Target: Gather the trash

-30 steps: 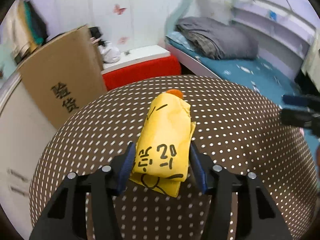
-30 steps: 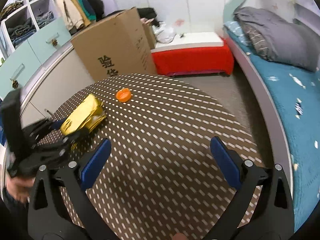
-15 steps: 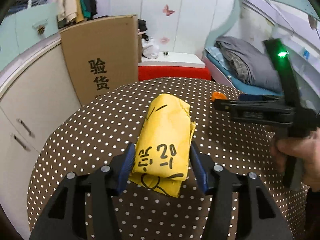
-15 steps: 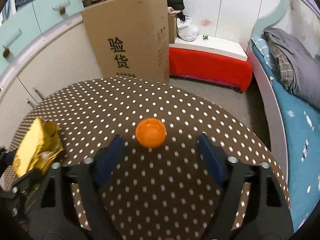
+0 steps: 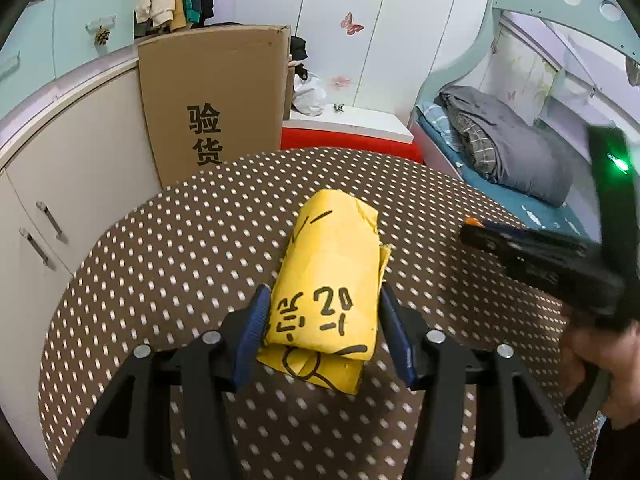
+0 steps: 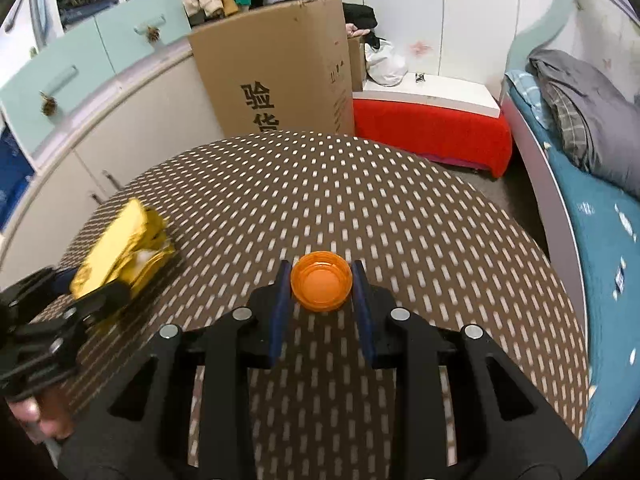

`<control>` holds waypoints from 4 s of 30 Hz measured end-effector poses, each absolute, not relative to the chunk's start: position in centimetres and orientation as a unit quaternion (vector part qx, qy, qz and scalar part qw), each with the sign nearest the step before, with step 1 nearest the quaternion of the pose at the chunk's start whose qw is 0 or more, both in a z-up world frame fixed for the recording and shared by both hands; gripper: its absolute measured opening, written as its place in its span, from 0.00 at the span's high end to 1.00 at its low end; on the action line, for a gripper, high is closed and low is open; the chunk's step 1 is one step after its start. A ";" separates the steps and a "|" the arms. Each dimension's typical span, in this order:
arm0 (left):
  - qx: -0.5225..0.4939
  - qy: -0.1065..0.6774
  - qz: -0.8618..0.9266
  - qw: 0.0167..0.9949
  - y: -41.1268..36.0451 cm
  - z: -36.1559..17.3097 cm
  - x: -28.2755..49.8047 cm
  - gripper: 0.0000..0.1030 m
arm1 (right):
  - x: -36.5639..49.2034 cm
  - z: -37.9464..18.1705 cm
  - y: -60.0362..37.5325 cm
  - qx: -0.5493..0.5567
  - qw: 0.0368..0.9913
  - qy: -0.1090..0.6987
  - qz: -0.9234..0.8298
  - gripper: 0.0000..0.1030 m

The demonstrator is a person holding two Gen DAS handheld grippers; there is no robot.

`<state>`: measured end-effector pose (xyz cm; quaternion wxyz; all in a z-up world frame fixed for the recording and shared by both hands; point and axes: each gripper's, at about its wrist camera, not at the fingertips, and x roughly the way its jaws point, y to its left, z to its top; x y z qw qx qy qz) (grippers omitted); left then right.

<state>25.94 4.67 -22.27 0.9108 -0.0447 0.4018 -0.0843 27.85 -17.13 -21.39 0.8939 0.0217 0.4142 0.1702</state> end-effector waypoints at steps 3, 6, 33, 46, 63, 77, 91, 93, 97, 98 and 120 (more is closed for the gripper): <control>-0.050 0.399 -0.091 0.911 3.8 -21.8 23.9 0.48 | 24.6 -20.1 -19.5 0.052 0.899 0.402 0.168 0.72; -0.053 0.393 -0.101 0.912 2.6 -21.0 22.0 0.48 | 21.9 -18.5 -22.0 0.073 0.905 0.385 0.164 0.72; 0.005 0.343 -0.248 0.906 -17.6 -14.2 15.8 0.48 | 11.6 -17.9 -48.7 0.207 0.921 0.330 -0.010 0.71; 0.055 0.369 -0.304 0.876 -28.9 -16.3 17.5 0.48 | 15.5 -33.3 -55.9 0.321 0.837 0.441 -0.043 0.71; 0.097 0.479 -0.327 0.809 -39.9 -25.3 22.0 0.48 | 10.7 -35.1 -62.8 0.382 0.823 0.406 -0.109 0.19; 0.137 0.548 -0.321 0.760 -46.6 -32.7 24.5 0.34 | 7.6 -32.2 -65.0 0.382 0.837 0.370 -0.128 0.17; 0.129 0.537 -0.315 0.772 -45.0 -30.9 23.8 0.09 | 7.6 -31.4 -62.2 0.361 0.839 0.384 -0.134 0.06; 0.123 0.523 -0.319 0.781 -44.3 -29.4 23.1 0.09 | 7.6 -30.6 -61.4 0.354 0.843 0.384 -0.132 0.06; 0.113 0.492 -0.319 0.802 -42.3 -26.3 21.5 0.09 | 7.4 -28.2 -59.4 0.335 0.854 0.379 -0.126 0.06; 0.110 0.477 -0.318 0.812 -41.4 -25.0 20.8 0.09 | 7.4 -27.6 -58.9 0.331 0.856 0.377 -0.125 0.06; 0.080 0.285 -0.163 0.941 -19.4 -9.6 11.3 0.06 | 5.9 -9.8 -39.5 0.178 0.934 0.305 -0.055 0.06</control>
